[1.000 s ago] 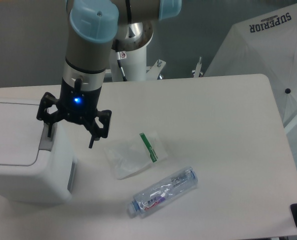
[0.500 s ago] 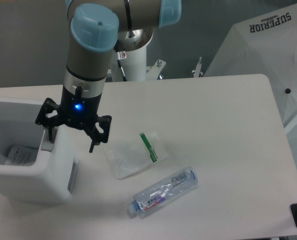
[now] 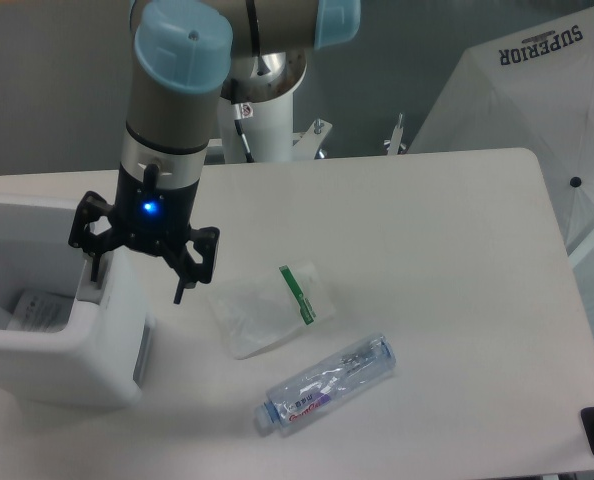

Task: Open the trash can
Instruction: 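Move the gripper away from the trash can toward the plastic bag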

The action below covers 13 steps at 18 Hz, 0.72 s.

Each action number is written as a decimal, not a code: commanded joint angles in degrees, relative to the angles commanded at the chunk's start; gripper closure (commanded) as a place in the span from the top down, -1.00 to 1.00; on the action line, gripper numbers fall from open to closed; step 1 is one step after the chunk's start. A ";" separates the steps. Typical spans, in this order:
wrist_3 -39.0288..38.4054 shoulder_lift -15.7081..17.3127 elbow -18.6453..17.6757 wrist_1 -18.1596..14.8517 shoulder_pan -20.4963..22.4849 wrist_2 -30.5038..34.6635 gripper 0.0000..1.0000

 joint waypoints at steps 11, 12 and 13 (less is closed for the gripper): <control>15.02 -4.39 -1.23 3.17 15.65 5.86 1.00; 17.56 -4.92 -1.23 3.25 16.35 8.33 1.00; 20.63 -5.62 -1.23 3.25 16.88 10.18 1.00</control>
